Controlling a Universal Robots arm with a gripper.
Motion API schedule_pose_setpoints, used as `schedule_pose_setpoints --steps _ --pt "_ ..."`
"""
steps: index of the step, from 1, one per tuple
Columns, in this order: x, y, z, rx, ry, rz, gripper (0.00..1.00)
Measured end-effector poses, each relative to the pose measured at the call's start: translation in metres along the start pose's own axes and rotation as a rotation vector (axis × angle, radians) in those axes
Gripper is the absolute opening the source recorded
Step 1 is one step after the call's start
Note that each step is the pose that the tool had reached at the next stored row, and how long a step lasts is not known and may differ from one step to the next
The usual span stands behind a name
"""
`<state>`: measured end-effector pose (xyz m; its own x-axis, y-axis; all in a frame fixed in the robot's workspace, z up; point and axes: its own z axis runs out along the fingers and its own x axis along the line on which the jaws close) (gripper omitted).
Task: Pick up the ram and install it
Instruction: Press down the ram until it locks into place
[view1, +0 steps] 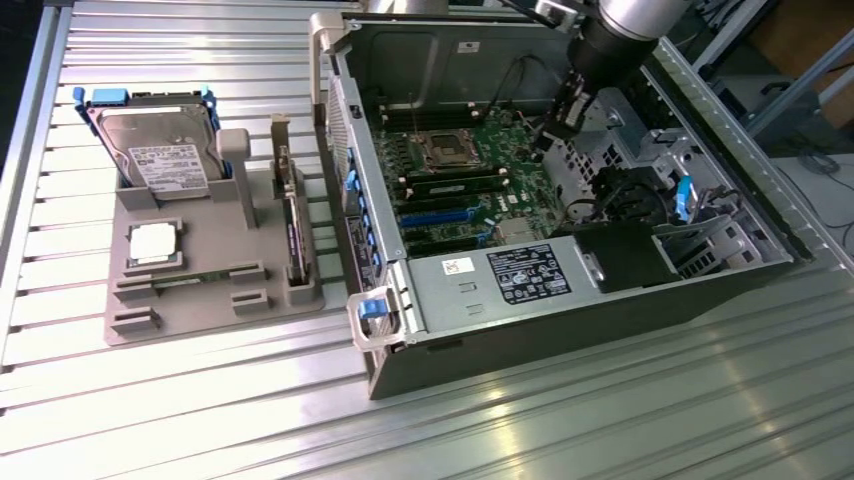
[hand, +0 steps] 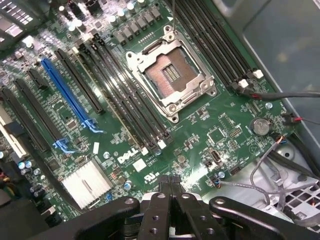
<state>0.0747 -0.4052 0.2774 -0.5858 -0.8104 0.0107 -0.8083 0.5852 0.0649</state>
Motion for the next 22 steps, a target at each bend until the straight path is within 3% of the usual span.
schedule_pose_setpoints --steps 12,22 --pt "-0.002 0.0013 0.0019 -0.0013 -0.0083 0.129 0.11" --pt "-0.0028 0.0019 0.0027 -0.0022 -0.0133 0.206 0.11"
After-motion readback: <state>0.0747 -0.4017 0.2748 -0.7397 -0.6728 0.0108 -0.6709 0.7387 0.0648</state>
